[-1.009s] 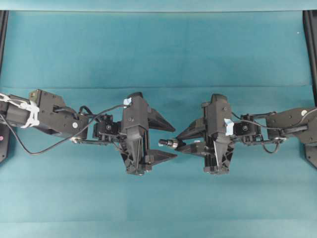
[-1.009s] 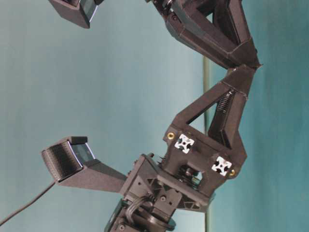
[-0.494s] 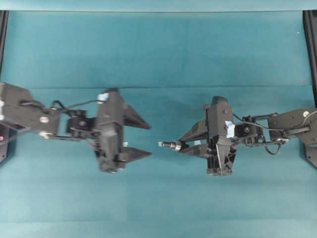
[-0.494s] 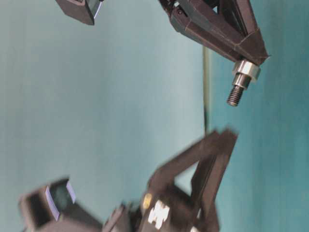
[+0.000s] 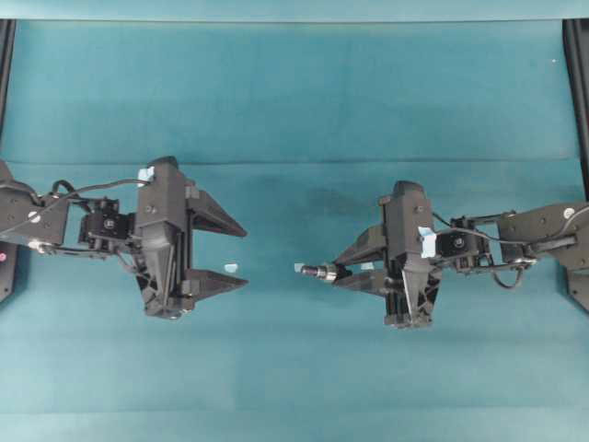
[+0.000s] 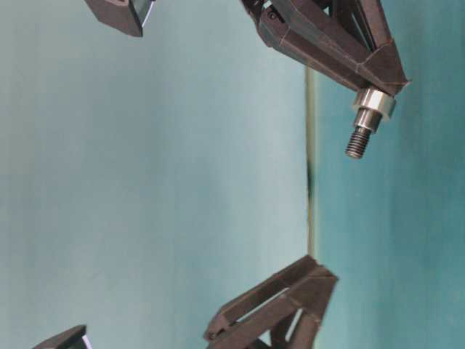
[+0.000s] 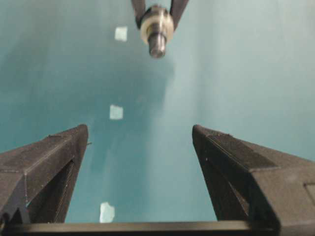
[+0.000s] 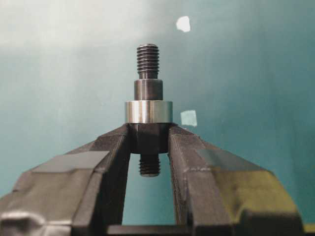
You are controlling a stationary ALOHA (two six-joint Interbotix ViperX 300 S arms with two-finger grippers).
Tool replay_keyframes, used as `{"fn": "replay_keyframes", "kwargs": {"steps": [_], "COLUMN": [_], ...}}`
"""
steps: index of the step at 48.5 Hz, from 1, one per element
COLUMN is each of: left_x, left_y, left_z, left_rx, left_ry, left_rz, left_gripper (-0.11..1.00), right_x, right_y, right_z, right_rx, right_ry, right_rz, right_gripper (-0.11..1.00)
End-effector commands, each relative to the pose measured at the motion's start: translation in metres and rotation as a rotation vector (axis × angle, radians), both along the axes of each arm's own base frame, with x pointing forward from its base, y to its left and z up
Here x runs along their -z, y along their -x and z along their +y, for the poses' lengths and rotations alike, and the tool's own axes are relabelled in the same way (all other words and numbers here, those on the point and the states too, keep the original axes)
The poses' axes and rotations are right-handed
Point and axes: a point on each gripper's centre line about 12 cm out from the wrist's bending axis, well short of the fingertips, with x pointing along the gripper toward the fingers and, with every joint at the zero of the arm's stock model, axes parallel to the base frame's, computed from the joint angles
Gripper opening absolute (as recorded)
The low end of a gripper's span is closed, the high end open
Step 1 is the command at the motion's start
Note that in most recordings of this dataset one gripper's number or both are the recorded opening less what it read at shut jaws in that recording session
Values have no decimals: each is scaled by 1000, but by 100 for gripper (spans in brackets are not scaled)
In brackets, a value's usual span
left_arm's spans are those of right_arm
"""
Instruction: Insert the washer onto the shaft with both hands.
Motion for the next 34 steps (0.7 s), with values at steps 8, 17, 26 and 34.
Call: {"fn": "replay_keyframes", "kwargs": {"steps": [8,17,26,34], "left_x": [-10,-9,-12,-9], "left_y": [-2,-1,1,4], "left_z": [-1,1,1,1], "left_rx": [2,-1,-1,-3], "left_ry": [0,-1,-1,-3], "left_rz": [-31,-17,-15,14], "left_gripper": [92,92,92,92], "right_x": [-10,-10,-10,-11], "right_y": [-3,-3,-4,-4], "right_z": [1,1,1,1], "right_rx": [3,3,3,3], "right_ry": [-11,-11,-11,-11], "right_rz": [-35,-36,-36,-38], "right_gripper": [0,0,0,0]}}
